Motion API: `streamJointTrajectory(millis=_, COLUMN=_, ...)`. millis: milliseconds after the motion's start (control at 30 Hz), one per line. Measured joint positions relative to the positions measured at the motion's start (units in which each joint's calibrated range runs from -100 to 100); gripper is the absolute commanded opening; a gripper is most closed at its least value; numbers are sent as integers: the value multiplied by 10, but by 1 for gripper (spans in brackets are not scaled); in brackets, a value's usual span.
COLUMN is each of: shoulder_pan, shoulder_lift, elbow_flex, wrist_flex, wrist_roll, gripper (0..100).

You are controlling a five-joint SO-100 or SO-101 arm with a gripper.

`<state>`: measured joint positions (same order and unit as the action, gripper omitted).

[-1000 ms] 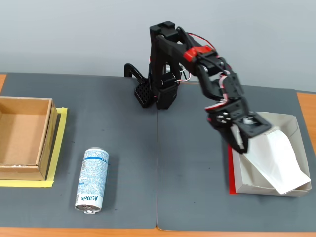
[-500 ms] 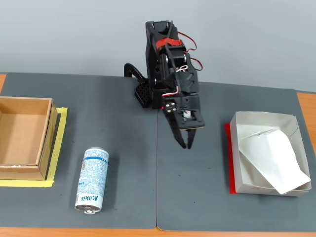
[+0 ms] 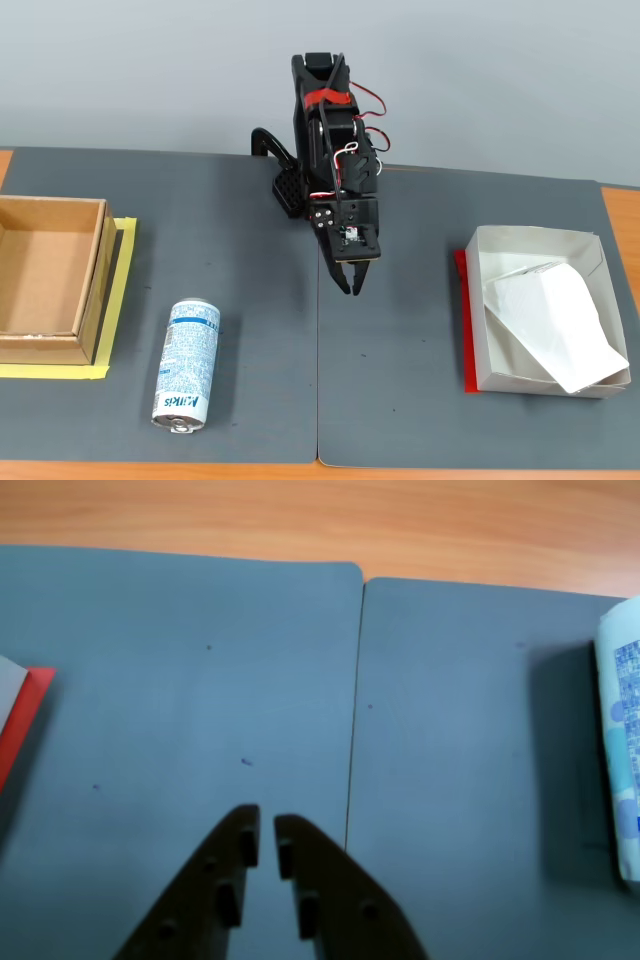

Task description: Pick the sandwich and put it in the gray box

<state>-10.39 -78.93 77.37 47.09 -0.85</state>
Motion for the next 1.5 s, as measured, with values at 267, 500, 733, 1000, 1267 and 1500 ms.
streamJointTrajectory(millis=267, shoulder_pan=19, shoulder_lift=-66, elbow_flex=93, wrist_flex=-34, wrist_roll=0, gripper=2)
streamJointTrajectory(millis=500, shoulder_pan=18, shoulder_lift=-76, elbow_flex=136, wrist_flex=-35, wrist_roll=0, gripper=2)
streamJointTrajectory(millis=733, shoulder_pan=18, shoulder_lift=-86, elbow_flex=159, wrist_flex=-36, wrist_roll=2, gripper=2)
streamJointTrajectory(millis=1000, shoulder_pan=18, shoulder_lift=-150, elbow_flex=188, wrist_flex=-16, wrist_roll=2, gripper=2)
streamJointTrajectory(millis=1267, shoulder_pan=18, shoulder_lift=-168, elbow_flex=201, wrist_flex=15, wrist_roll=2, gripper=2)
streamJointTrajectory(millis=1500, shoulder_pan=18, shoulder_lift=-179, elbow_flex=216, wrist_flex=15, wrist_roll=2, gripper=2)
